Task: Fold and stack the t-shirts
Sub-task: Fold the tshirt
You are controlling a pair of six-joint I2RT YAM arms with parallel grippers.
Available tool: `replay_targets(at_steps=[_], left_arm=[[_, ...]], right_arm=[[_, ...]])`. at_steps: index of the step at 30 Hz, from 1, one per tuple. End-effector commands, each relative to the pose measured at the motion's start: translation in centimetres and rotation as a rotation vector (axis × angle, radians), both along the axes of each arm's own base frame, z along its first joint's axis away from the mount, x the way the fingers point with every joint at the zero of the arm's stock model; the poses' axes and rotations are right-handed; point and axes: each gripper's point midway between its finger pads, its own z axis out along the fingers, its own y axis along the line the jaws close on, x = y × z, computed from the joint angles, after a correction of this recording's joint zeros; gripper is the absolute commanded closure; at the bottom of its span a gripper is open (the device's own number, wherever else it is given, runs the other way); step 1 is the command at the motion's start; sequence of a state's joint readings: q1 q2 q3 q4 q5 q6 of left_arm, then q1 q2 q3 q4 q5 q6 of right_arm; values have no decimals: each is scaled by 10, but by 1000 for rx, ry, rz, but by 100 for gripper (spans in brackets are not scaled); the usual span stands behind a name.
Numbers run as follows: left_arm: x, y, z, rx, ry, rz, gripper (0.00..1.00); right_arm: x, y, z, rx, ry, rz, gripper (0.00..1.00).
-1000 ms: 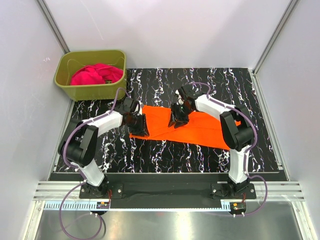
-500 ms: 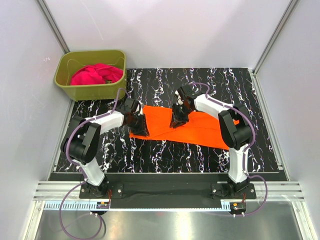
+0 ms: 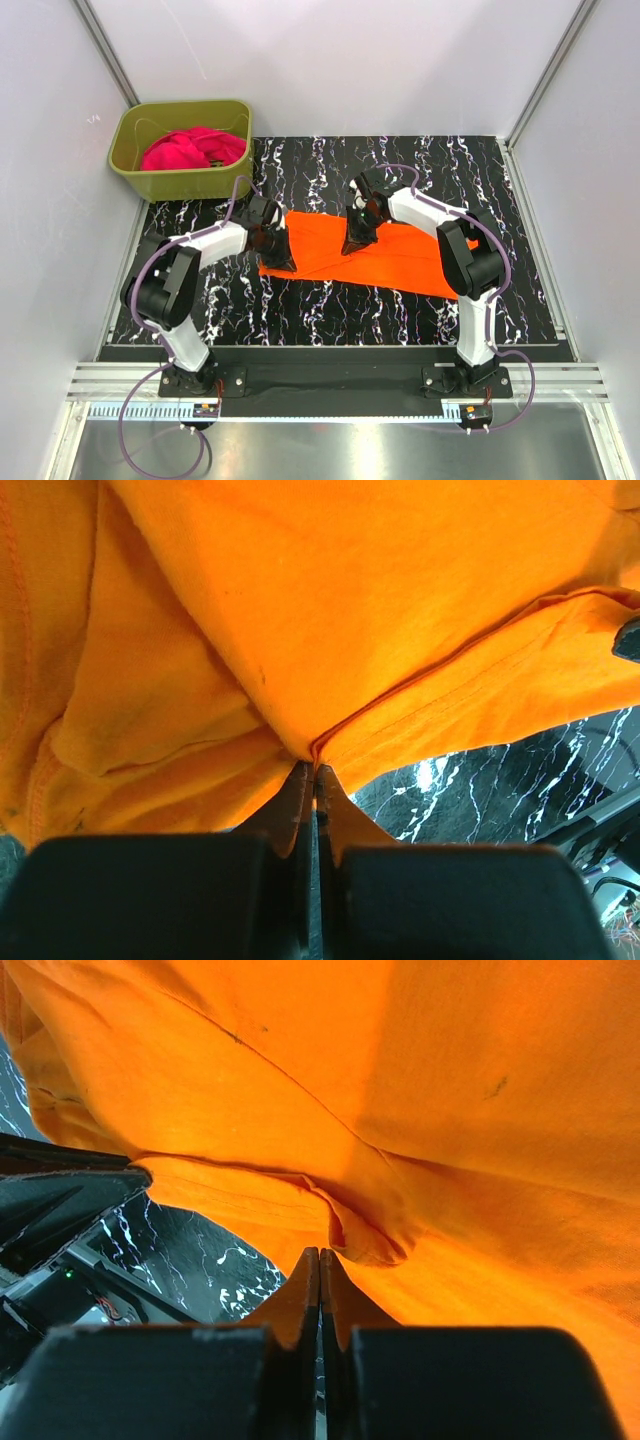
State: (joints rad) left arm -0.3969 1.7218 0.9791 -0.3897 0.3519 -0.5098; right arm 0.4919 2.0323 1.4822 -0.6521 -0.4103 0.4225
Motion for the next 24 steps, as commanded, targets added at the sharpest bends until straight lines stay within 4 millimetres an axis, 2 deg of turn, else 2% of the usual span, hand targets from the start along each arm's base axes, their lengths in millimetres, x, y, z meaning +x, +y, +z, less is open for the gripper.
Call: replay_targets(at_steps=[1, 6, 7, 9, 17, 24], left_arm=[[16, -6, 27, -33, -102, 4, 100], [17, -10, 38, -43, -126, 2, 100], [18, -10, 38, -44, -125, 3, 100], [18, -11, 36, -44, -114, -3, 100], [19, -15, 40, -51, -119, -10, 100], [17, -13, 43, -48, -125, -11, 100]], right_arm=[[7, 2, 11, -3, -38, 0, 100], [8, -1, 13, -22, -66, 3, 98], [9, -3, 14, -26, -67, 3, 89], [10, -6, 14, -45, -81, 8, 60], [10, -7, 0, -70, -55, 26, 59], [15, -6, -2, -74, -61, 42, 61]])
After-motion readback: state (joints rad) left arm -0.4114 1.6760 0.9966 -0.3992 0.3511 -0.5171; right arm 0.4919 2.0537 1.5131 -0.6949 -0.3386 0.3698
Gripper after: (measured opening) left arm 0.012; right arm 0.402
